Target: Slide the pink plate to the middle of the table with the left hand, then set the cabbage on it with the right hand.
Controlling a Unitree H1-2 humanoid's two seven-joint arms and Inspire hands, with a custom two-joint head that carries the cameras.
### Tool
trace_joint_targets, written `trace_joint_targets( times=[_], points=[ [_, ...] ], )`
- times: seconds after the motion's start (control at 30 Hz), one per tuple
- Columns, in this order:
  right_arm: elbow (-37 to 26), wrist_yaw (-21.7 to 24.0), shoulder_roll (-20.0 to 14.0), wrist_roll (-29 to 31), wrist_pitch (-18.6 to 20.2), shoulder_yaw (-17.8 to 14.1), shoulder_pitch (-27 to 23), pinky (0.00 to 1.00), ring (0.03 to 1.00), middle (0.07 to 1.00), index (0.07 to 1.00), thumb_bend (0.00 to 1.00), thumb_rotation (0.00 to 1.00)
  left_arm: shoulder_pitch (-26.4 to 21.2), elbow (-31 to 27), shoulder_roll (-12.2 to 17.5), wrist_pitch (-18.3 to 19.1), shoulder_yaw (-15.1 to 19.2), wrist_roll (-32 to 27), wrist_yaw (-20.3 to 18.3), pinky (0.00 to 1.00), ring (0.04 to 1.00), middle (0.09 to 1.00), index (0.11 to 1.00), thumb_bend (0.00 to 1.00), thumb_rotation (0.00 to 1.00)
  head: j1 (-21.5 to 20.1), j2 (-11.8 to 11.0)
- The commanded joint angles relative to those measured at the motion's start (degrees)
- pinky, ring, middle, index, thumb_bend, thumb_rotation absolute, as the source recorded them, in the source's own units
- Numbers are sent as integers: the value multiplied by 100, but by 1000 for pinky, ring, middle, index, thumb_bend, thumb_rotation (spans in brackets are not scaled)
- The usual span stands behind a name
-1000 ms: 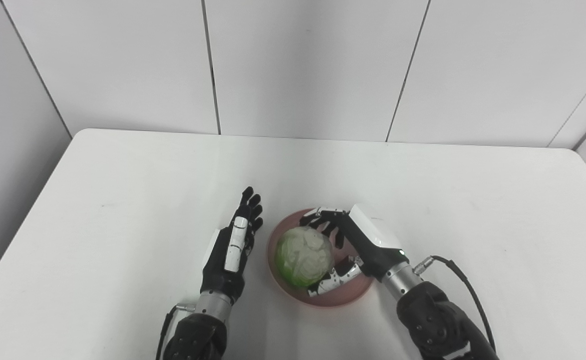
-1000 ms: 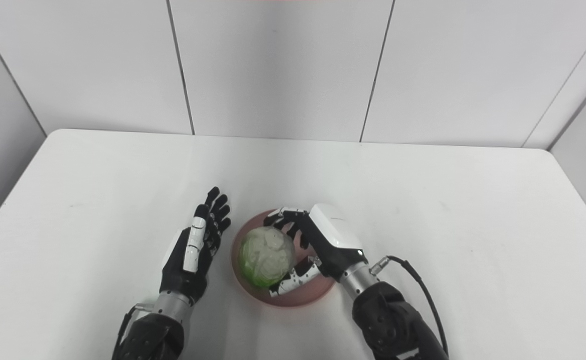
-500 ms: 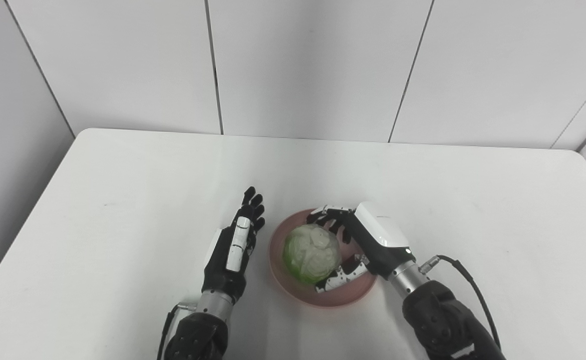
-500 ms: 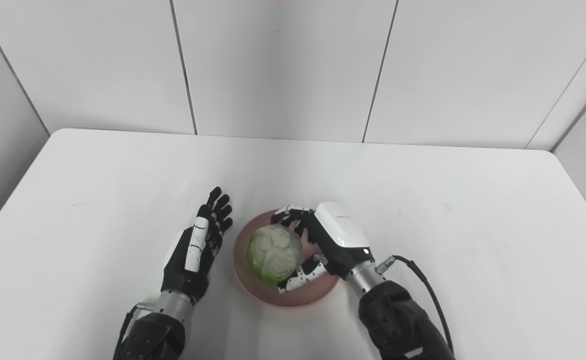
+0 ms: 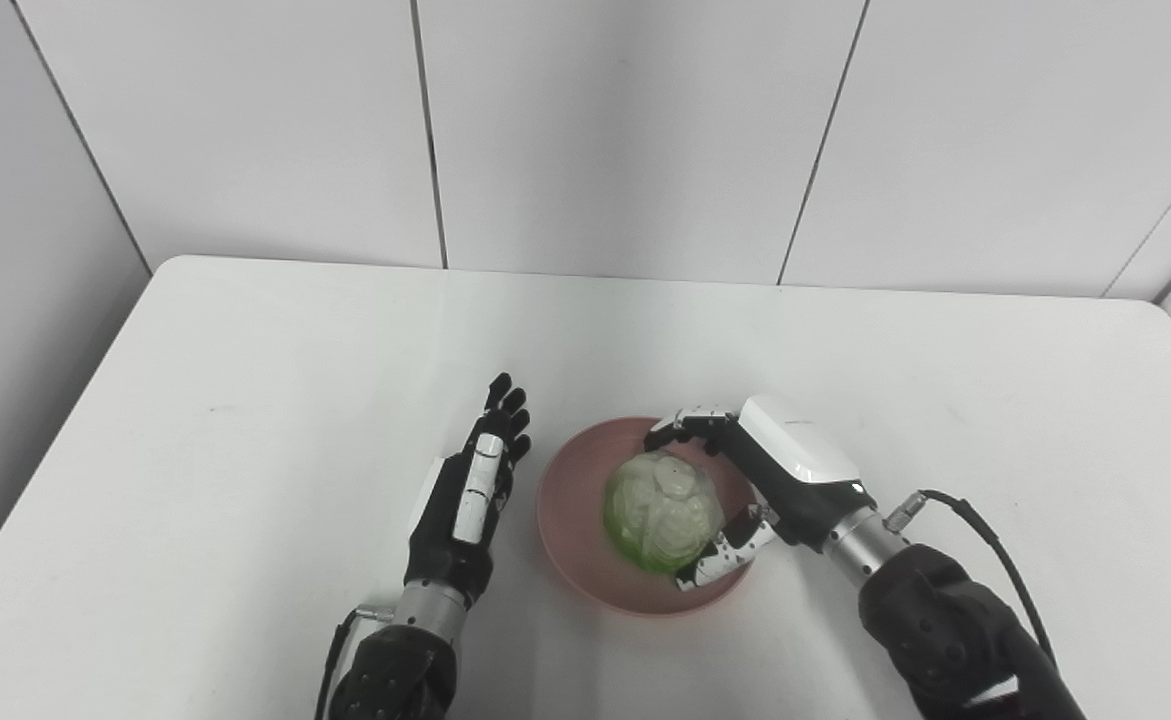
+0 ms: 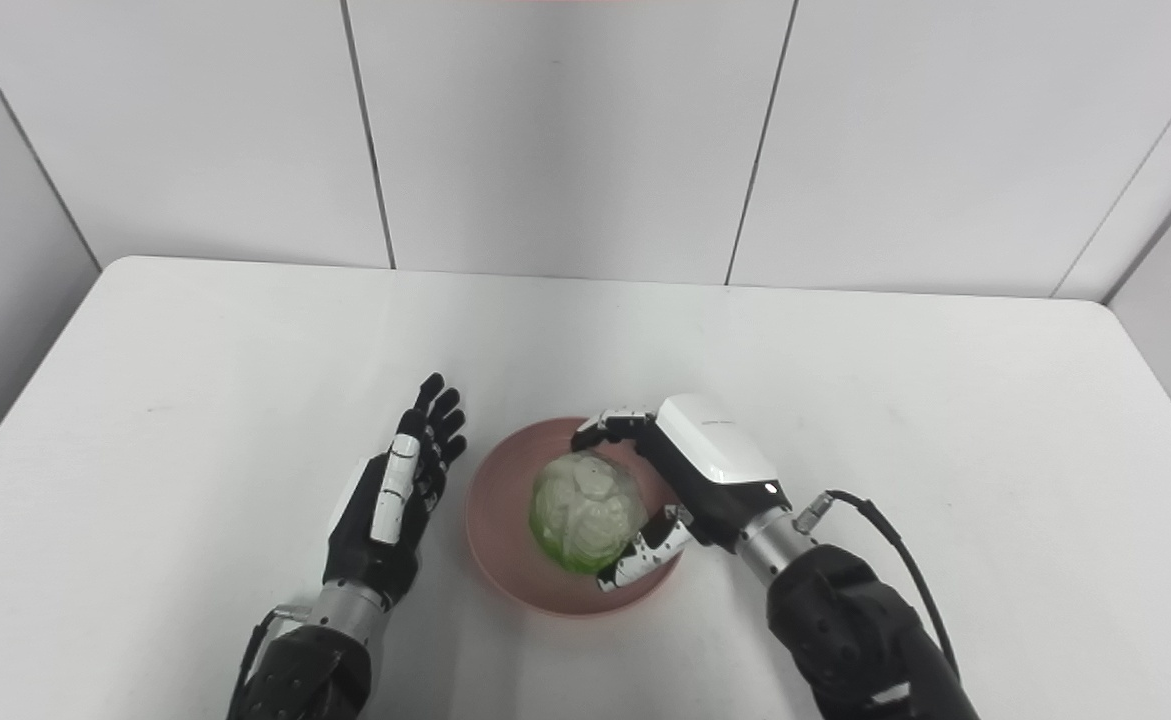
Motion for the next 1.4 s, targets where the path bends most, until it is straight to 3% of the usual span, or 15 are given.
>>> trace_joint_targets(
  times=[0.0, 0.2, 0.37, 0.57, 0.8, 0.83, 0.9, 0.97, 1.1, 1.23, 1.37],
  points=[
    [-336, 131, -138, 72, 109, -79, -91, 735, 823, 807, 792, 756, 193, -115, -115, -67, -142, -11, -55, -43, 1000, 1000, 1000, 988, 648, 940, 8, -3],
    [-474, 510, -400, 8, 200, -18, -53, 812, 887, 874, 857, 741, 300, -123, -110, -50, -134, -26, -72, -49, 1000, 1000, 1000, 991, 650, 942, 15, 2],
    [-546, 709, -493, 96, 260, -49, -4, 840, 921, 918, 899, 773, 274, -112, -124, -34, -138, -29, -36, -34, 1000, 1000, 1000, 988, 666, 933, 12, 6],
    [-518, 600, -516, 585, 152, -368, 211, 863, 984, 996, 989, 816, 330, -98, -159, 8, -90, -14, -71, -67, 1000, 1000, 1000, 994, 667, 935, 5, 16],
    [-260, -160, 110, 1741, -57, -1131, 618, 826, 992, 1000, 1000, 794, 413, -64, -148, 102, -216, 85, -131, -97, 1000, 998, 996, 981, 659, 924, -77, -1],
    [-212, -215, 219, 1985, -56, -1227, 646, 868, 997, 1000, 1000, 776, 436, -66, -147, 111, -208, 94, -129, -93, 1000, 997, 992, 978, 666, 918, -77, -1],
    [-109, -347, 416, 2301, -108, -1346, 674, 920, 1000, 1000, 1000, 781, 626, -64, -137, 138, -199, 110, -132, -99, 1000, 1000, 989, 978, 682, 909, -109, -7],
    [-28, -479, 551, 2450, -219, -1406, 694, 924, 1000, 1000, 1000, 782, 681, -55, -142, 159, -190, 117, -141, -115, 1000, 1000, 991, 980, 682, 907, -130, -8],
    [247, -737, 1218, 3545, -375, -1748, 794, 991, 998, 1000, 1000, 720, 704, -50, -134, 206, -234, 134, -135, -117, 1000, 995, 990, 980, 662, 914, -162, -17],
    [416, -849, 1514, 3861, -505, -1804, 861, 1000, 1000, 1000, 1000, 712, 742, -45, -128, 235, -282, 137, -108, -102, 1000, 989, 987, 976, 668, 916, -193, -13],
    [373, -943, 1645, 3918, -217, -1738, 913, 1000, 1000, 1000, 1000, 702, 770, -39, -124, 255, -325, 134, -59, -79, 1000, 987, 985, 976, 664, 923, -207, -6]
  ],
)
